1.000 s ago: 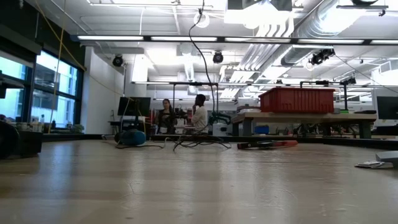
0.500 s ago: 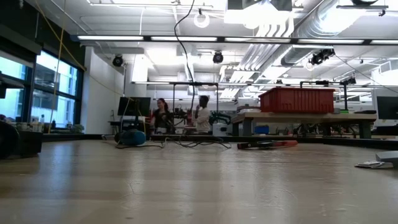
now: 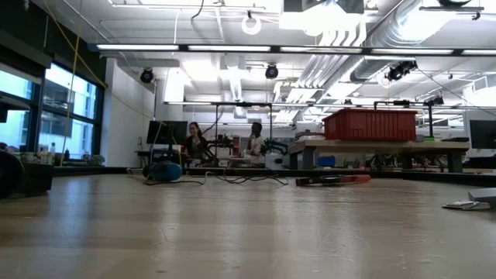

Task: Coil cords
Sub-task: Coil the black wire onto the black spool

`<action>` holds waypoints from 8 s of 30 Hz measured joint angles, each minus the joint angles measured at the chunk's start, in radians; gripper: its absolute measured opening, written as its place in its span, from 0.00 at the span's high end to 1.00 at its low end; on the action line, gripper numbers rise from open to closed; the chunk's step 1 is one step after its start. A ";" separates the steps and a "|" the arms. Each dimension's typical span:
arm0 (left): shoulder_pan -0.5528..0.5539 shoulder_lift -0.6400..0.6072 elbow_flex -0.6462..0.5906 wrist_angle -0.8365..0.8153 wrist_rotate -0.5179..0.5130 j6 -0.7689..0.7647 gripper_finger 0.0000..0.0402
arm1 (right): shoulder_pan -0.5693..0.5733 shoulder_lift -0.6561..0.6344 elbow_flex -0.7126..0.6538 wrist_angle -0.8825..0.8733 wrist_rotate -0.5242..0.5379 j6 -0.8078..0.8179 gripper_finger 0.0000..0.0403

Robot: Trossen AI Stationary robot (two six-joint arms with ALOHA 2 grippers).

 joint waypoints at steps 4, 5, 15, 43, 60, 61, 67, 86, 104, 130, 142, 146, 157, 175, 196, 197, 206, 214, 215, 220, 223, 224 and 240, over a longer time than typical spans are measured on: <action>-0.027 -0.013 0.000 -0.006 -0.017 -0.005 1.00 | -0.005 0.005 0.000 0.014 0.011 -0.081 0.51; -0.038 -0.012 0.000 -0.009 -0.031 -0.009 1.00 | -0.005 0.008 0.000 0.022 0.013 -0.104 0.50; -0.110 0.027 0.000 -0.006 -0.112 -0.003 1.00 | -0.004 0.031 0.001 0.044 0.005 -0.236 0.50; -0.103 0.031 -0.001 -0.044 -0.133 0.011 1.00 | 0.008 0.033 0.001 0.022 0.028 -0.211 1.00; 0.026 -0.080 0.000 -0.474 -0.041 -0.026 1.00 | 0.096 -0.143 0.001 -0.179 0.050 -0.227 1.00; 0.017 -0.081 0.000 -0.488 -0.034 -0.038 1.00 | 0.093 -0.151 0.001 -0.181 0.051 -0.230 1.00; -0.033 -0.084 0.000 -0.559 -0.030 -0.064 1.00 | 0.068 -0.198 0.001 -0.184 0.054 -0.232 1.00; -0.096 -0.066 0.000 -0.483 -0.060 -0.073 1.00 | 0.041 -0.173 0.001 -0.184 0.032 -0.124 0.99; -0.095 -0.062 0.000 -0.323 -0.111 -0.074 1.00 | 0.039 0.092 0.001 -0.061 0.054 -0.224 0.47; -0.095 -0.062 0.000 -0.317 -0.112 -0.046 1.00 | 0.039 0.102 0.001 -0.005 0.113 -0.318 0.82; -0.053 -0.068 0.000 -0.415 -0.125 0.002 1.00 | 0.093 -0.002 0.001 -0.106 0.123 -0.215 1.00; -0.038 -0.067 0.000 -0.524 -0.174 0.071 1.00 | 0.131 -0.070 0.001 -0.169 0.121 -0.203 1.00; -0.070 -0.072 -0.001 -0.606 -0.077 -0.045 1.00 | 0.133 -0.198 0.001 -0.375 0.287 -0.211 1.00; -0.242 0.058 0.000 -0.507 -0.044 -0.164 1.00 | 0.021 -0.179 0.001 -0.220 0.202 -0.231 1.00; -0.175 0.244 -0.001 0.157 0.074 -0.222 1.00 | 0.013 -0.078 0.002 0.023 -0.030 -0.075 1.00; -0.163 0.243 -0.001 0.170 0.072 -0.205 1.00 | 0.014 -0.078 0.002 0.027 -0.030 -0.070 1.00; -0.039 0.189 -0.002 0.144 0.099 -0.089 1.00 | 0.015 -0.078 0.003 0.028 -0.058 0.055 1.00; 0.018 0.086 -0.001 -0.079 0.060 0.046 1.00 | 0.006 -0.078 0.001 -0.026 -0.078 0.100 1.00; 0.024 0.071 0.000 -0.112 0.056 0.059 1.00 | 0.004 -0.077 0.001 -0.052 -0.089 0.112 0.99; 0.036 0.025 0.000 -0.161 0.056 0.070 1.00 | -0.021 -0.085 -0.001 -0.173 -0.100 0.134 0.84; 0.034 -0.003 0.000 -0.149 0.024 0.043 1.00 | -0.017 -0.078 -0.001 -0.184 -0.081 0.102 0.71; 0.032 -0.011 0.000 -0.147 0.011 0.037 1.00 | -0.014 -0.076 -0.001 -0.186 -0.066 0.076 0.67; -0.041 -0.004 0.000 -0.133 -0.084 0.041 1.00 | -0.012 0.059 0.000 -0.001 -0.021 -0.060 0.54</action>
